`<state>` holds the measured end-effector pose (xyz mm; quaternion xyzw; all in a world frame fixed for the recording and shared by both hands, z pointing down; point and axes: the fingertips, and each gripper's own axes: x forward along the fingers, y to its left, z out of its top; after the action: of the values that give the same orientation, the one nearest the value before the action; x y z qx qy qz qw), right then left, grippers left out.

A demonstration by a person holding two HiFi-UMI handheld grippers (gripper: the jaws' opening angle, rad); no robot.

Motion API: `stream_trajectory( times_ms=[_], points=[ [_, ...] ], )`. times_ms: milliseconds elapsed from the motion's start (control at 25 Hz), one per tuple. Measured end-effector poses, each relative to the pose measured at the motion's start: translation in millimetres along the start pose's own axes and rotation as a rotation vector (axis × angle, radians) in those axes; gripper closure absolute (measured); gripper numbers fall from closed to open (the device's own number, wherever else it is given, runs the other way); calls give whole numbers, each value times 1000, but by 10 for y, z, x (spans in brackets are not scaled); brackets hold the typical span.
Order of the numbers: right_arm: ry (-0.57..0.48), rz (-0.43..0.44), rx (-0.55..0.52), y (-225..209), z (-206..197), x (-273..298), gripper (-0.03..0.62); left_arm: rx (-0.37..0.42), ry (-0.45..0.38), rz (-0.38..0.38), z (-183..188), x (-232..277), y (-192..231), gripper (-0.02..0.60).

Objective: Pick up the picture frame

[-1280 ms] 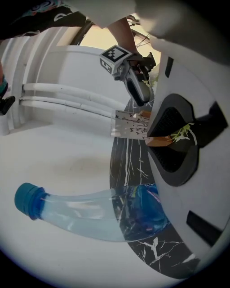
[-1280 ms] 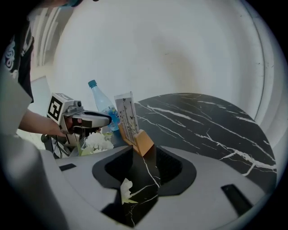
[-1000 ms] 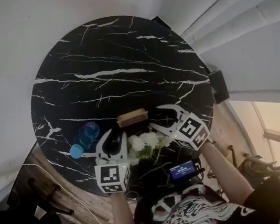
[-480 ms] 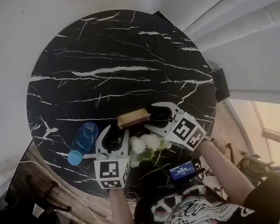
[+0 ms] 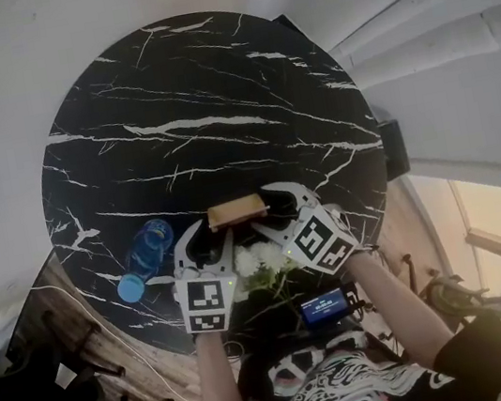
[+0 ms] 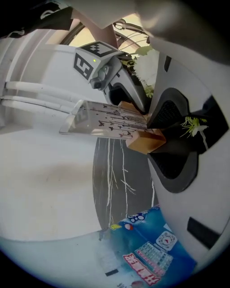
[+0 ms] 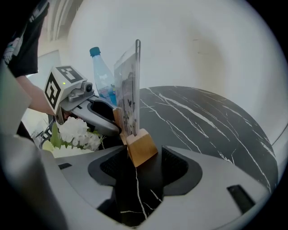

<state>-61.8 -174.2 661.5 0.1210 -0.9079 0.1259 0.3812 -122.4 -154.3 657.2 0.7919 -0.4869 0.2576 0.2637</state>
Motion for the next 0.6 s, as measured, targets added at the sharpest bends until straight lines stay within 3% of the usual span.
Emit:
stream_trajectory(
  times_ms=[280, 600],
  points=[
    [5, 3, 26, -44, 14, 1, 408, 37, 24, 1, -26, 19, -22, 430],
    [-10, 7, 91, -66, 23, -17, 428, -67, -3, 15, 26, 19, 16, 446]
  ],
)
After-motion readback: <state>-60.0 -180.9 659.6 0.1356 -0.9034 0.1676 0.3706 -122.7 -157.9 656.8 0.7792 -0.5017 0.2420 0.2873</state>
